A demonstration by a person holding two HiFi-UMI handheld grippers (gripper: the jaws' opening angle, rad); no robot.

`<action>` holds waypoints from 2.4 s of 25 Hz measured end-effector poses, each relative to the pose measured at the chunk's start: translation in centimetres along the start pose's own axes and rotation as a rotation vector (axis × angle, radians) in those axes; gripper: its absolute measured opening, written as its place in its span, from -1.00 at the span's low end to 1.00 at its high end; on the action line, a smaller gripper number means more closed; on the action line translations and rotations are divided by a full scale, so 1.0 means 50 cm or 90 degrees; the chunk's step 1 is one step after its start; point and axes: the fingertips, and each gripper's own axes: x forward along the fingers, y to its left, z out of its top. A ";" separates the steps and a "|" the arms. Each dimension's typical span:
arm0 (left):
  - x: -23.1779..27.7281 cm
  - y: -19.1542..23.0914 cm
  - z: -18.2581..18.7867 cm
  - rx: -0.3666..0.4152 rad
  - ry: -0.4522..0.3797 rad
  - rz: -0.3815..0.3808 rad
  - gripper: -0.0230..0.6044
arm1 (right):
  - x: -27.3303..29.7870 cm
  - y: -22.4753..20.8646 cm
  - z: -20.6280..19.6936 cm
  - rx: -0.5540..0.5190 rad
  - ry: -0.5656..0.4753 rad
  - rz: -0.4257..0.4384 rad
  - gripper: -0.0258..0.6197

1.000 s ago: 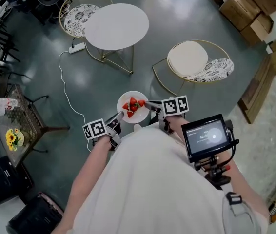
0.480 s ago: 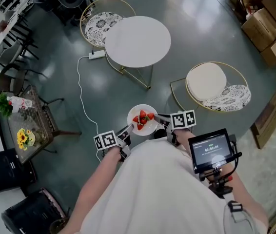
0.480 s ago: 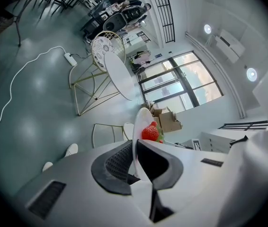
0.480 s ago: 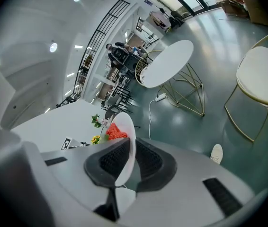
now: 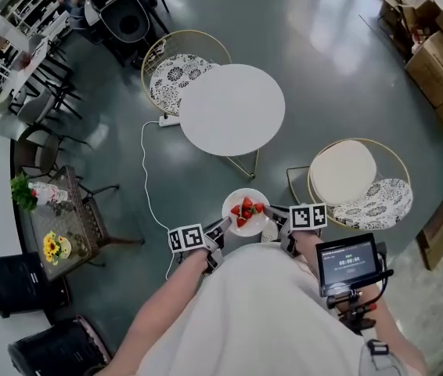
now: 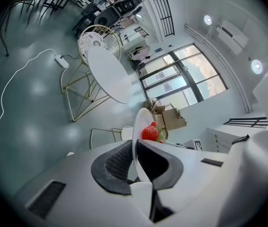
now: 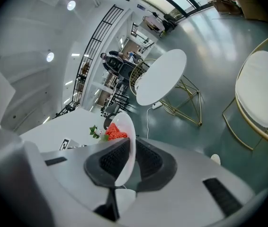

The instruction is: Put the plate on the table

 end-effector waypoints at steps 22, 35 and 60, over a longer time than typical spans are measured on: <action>0.153 0.013 0.209 -0.006 0.023 0.008 -0.87 | 0.074 -0.089 0.218 0.026 0.015 -0.014 -0.80; 0.185 0.071 0.476 0.007 0.056 -0.039 -0.87 | 0.245 -0.059 0.419 0.018 -0.023 -0.055 -0.80; 0.315 0.029 0.590 -0.006 0.099 -0.039 -0.87 | 0.238 -0.136 0.567 0.047 -0.010 -0.064 -0.80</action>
